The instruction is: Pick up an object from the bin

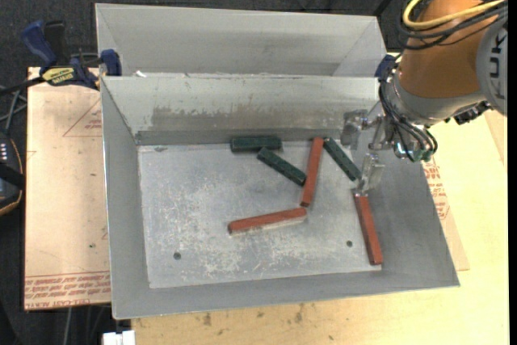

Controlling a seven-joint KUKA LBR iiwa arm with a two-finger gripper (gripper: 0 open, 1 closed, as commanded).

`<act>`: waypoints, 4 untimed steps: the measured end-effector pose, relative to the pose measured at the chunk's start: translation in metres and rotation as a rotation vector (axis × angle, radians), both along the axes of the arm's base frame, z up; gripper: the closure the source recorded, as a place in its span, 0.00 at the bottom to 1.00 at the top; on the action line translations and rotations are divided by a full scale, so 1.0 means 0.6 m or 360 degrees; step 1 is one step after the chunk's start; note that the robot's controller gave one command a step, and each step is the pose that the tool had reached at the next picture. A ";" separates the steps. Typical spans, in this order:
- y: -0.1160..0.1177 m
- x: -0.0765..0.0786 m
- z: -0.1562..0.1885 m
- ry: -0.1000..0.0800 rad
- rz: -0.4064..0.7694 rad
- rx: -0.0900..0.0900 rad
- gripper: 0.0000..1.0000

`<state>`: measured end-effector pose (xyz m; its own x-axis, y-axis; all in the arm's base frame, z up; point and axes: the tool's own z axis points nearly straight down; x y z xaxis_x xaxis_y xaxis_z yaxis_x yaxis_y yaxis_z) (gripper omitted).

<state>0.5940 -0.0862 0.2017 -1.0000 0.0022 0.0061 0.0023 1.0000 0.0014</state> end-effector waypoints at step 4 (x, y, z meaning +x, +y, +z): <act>0.123 0.045 -0.207 -0.0011 -0.0394 -0.0003 0.00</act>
Offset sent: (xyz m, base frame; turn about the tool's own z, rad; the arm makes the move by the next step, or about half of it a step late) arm 0.0198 0.0896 -0.1317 -0.1362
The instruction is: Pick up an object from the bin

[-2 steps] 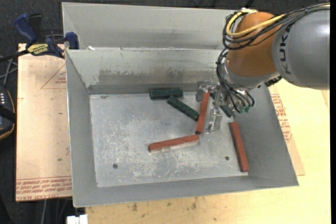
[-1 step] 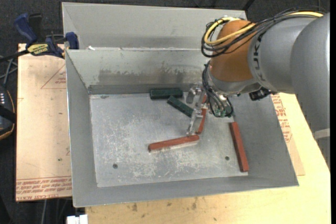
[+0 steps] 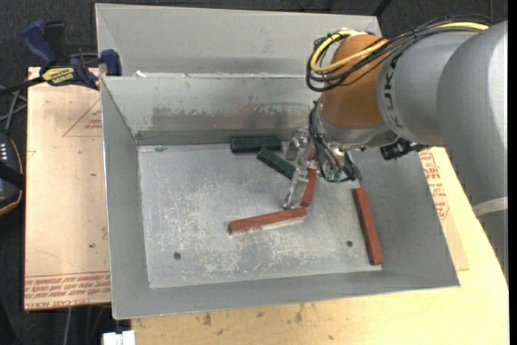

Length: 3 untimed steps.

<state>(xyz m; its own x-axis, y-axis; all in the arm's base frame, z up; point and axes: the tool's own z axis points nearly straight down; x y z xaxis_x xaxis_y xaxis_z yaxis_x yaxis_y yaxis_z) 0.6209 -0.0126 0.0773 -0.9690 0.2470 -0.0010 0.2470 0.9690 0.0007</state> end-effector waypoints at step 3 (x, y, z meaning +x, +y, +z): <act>0.001 0.001 0.000 -0.0003 0.0002 0.0000 1.00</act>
Offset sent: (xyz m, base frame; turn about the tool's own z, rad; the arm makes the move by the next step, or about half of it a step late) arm 0.0000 0.0000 0.0000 0.0000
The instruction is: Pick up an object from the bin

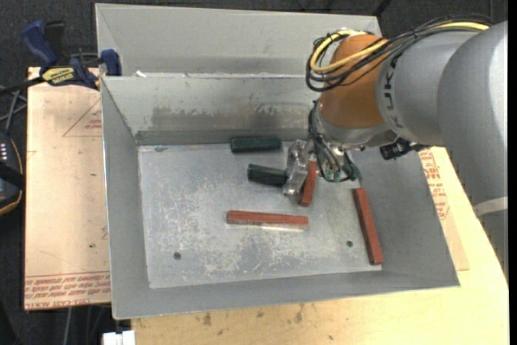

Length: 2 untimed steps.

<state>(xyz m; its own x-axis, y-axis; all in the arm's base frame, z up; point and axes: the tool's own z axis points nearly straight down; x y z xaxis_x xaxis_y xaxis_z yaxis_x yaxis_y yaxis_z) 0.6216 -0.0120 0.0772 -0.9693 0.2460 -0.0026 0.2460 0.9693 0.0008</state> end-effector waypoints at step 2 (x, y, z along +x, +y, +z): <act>0.000 -0.002 0.018 0.0005 0.0000 0.0001 1.00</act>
Offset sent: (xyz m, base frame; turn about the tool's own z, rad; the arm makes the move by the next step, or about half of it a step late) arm -0.0001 0.0000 0.0075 0.0000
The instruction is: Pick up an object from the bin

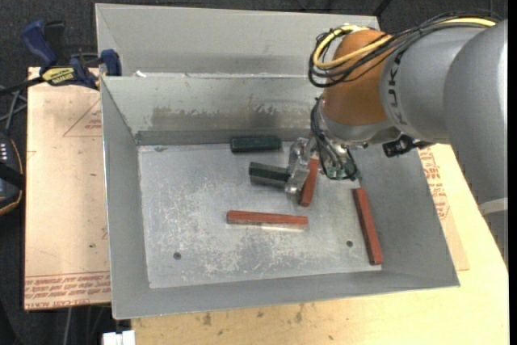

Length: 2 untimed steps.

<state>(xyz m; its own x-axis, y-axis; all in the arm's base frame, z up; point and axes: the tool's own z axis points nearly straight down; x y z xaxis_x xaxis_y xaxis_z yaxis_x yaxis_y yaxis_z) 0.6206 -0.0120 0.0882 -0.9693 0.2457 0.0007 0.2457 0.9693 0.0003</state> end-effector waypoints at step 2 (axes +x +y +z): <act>0.000 -0.002 0.065 0.0006 0.0001 0.0000 1.00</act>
Offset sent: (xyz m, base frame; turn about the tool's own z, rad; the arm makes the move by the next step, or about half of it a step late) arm 0.0000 0.0000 0.0840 0.0000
